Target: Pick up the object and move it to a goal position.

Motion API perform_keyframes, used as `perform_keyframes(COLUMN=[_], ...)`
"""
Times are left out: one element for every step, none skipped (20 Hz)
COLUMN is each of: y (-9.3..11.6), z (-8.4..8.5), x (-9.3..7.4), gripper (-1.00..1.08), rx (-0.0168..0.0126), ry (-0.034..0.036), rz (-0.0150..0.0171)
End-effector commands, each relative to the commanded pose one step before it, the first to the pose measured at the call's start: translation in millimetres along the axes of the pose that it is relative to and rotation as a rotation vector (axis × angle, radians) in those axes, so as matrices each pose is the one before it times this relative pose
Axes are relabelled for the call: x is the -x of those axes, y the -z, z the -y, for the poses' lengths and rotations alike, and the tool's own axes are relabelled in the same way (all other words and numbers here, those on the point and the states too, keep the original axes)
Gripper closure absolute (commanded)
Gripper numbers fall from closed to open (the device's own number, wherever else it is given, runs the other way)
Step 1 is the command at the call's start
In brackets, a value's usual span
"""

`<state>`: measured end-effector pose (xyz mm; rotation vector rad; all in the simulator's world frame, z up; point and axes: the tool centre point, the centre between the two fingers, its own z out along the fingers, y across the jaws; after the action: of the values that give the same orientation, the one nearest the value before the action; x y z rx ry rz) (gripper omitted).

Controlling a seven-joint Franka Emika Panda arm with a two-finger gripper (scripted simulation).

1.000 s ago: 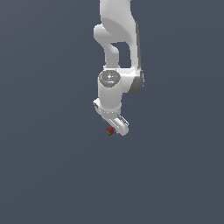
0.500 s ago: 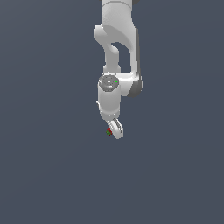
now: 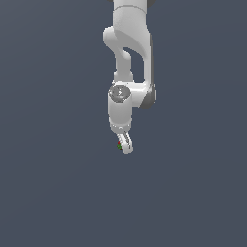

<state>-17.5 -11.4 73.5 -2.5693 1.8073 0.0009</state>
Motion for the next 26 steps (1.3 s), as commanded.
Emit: perform_keyframes(y=[-0.78, -0.06, 0.24, -0.33, -1.00, -1.66, -2.32, -2.97, -3.62, -4.25, -4.87, -5.46, -5.37, -4.65, -3.95, -3.22, -2.57, -1.91, -1.30, -0.74, -0.23, 0.00, 0.00, 0.00, 0.00, 0.00], z=[-0.29, -0.01, 0.05, 0.00, -0.01, -0.01, -0.16, -0.03, -0.19, -0.21, -0.08, -0.28, -0.20, -0.14, 0.06, -0.01, 0.19, 0.24, 0.24, 0.19, 0.07, 0.00, 0.00, 0.00, 0.00, 0.00], x=[-0.23, 0.03, 0.08, 0.02, 0.07, 0.11, -0.23, 0.21, -0.13, -0.08, 0.35, -0.16, -0.02, -0.09, 0.22, -0.24, 0.06, 0.00, -0.04, -0.05, -0.02, 0.00, 0.00, 0.00, 0.00, 0.00], gripper=[-0.92, -0.92, -0.92, -0.92, -0.92, -0.92, -0.92, -0.92, -0.92, -0.92, -0.92, -0.92, -0.92, -0.92, -0.92, -0.92, -0.92, -0.92, -0.92, -0.92, -0.92, 1.08, 1.08, 1.08, 1.08, 1.08], rx=[-0.00008, 0.00001, 0.00019, 0.00000, 0.00000, 0.00000, -0.00001, 0.00000, 0.00000, 0.00000, 0.00000, 0.00001, 0.00000, -0.00001, 0.00000, -0.00005, 0.00000, 0.00000, 0.00000, 0.00000, 0.00000, 0.00000, 0.00000, 0.00000, 0.00000, 0.00000], ry=[-0.01200, -0.00069, 0.00482, 0.00000, 0.00000, 0.00000, -0.00069, 0.00000, -0.00069, -0.00069, 0.00000, -0.00098, -0.00069, -0.00069, 0.00000, -0.00069, 0.00000, 0.00000, 0.00000, 0.00000, 0.00000, 0.00000, 0.00000, 0.00000, 0.00000, 0.00000], rz=[-0.00062, -0.00003, 0.00029, 0.00000, 0.00000, 0.00000, 0.00000, 0.00000, -0.00001, -0.00001, 0.00000, -0.00002, -0.00002, -0.00002, 0.00000, -0.00003, 0.00000, 0.00000, 0.00000, 0.00000, 0.00000, 0.00000, 0.00000, 0.00000, 0.00000, 0.00000])
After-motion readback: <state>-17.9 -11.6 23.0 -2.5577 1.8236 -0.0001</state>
